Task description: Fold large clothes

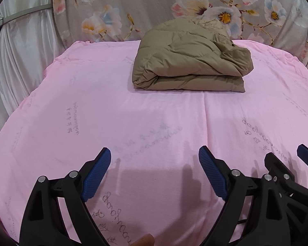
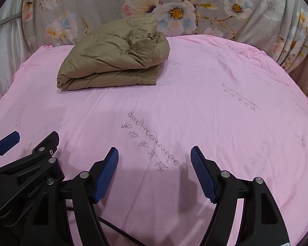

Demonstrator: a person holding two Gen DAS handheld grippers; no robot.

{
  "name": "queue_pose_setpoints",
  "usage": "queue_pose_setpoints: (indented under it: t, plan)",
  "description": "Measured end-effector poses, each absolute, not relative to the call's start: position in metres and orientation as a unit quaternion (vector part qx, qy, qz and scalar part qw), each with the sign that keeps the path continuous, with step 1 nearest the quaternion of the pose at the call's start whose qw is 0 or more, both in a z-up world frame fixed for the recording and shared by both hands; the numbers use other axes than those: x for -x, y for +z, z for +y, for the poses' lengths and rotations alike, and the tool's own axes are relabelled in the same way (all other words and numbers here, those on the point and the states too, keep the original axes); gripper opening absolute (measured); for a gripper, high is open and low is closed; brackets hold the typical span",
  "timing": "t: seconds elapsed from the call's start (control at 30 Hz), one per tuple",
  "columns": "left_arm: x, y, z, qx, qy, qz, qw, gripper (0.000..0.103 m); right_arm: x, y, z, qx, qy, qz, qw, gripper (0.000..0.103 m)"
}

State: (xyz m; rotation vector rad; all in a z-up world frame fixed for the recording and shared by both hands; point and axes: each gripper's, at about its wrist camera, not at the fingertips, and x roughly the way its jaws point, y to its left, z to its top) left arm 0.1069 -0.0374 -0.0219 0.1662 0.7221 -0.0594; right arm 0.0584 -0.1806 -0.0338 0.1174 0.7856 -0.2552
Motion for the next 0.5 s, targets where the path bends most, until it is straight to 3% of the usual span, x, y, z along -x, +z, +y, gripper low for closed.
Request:
queue_pose_setpoints:
  t: [0.5]
  plan:
    - [-0.1047,-0.0195,-0.0384,-0.084,-0.02,0.347,0.934,0.085,-0.0582,-0.0317,-0.1793,-0.056,-0.123,0.38,0.915,0.071]
